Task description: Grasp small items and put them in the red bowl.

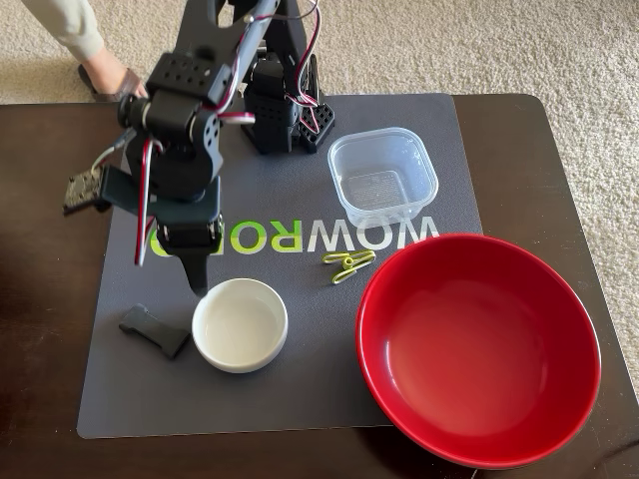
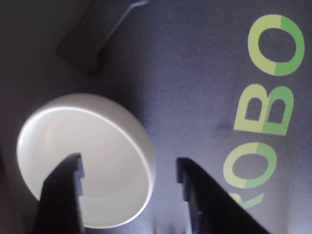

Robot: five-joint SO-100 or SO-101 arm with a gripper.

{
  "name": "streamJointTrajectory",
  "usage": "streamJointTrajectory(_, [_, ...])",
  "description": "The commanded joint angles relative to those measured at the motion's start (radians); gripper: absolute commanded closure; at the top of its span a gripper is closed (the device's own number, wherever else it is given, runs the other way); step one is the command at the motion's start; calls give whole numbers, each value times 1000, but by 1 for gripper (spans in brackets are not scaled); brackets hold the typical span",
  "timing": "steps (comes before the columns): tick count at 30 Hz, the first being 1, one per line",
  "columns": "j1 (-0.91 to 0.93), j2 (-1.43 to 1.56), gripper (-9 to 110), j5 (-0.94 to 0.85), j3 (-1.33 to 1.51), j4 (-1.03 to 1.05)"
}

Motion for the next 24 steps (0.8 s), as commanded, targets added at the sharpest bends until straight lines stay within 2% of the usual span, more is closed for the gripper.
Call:
streamJointTrajectory(1, [15,-54,76,21,-28,-31])
streamJointTrajectory(6, [14,-133,77,43,35,-112])
streamJointTrajectory(10, [-14,-143,101,44,71,-138])
streamJointTrajectory(17, [-58,-146,101,49,72,-147])
streamJointTrajectory(24, [-149,48,101,55,67,-104])
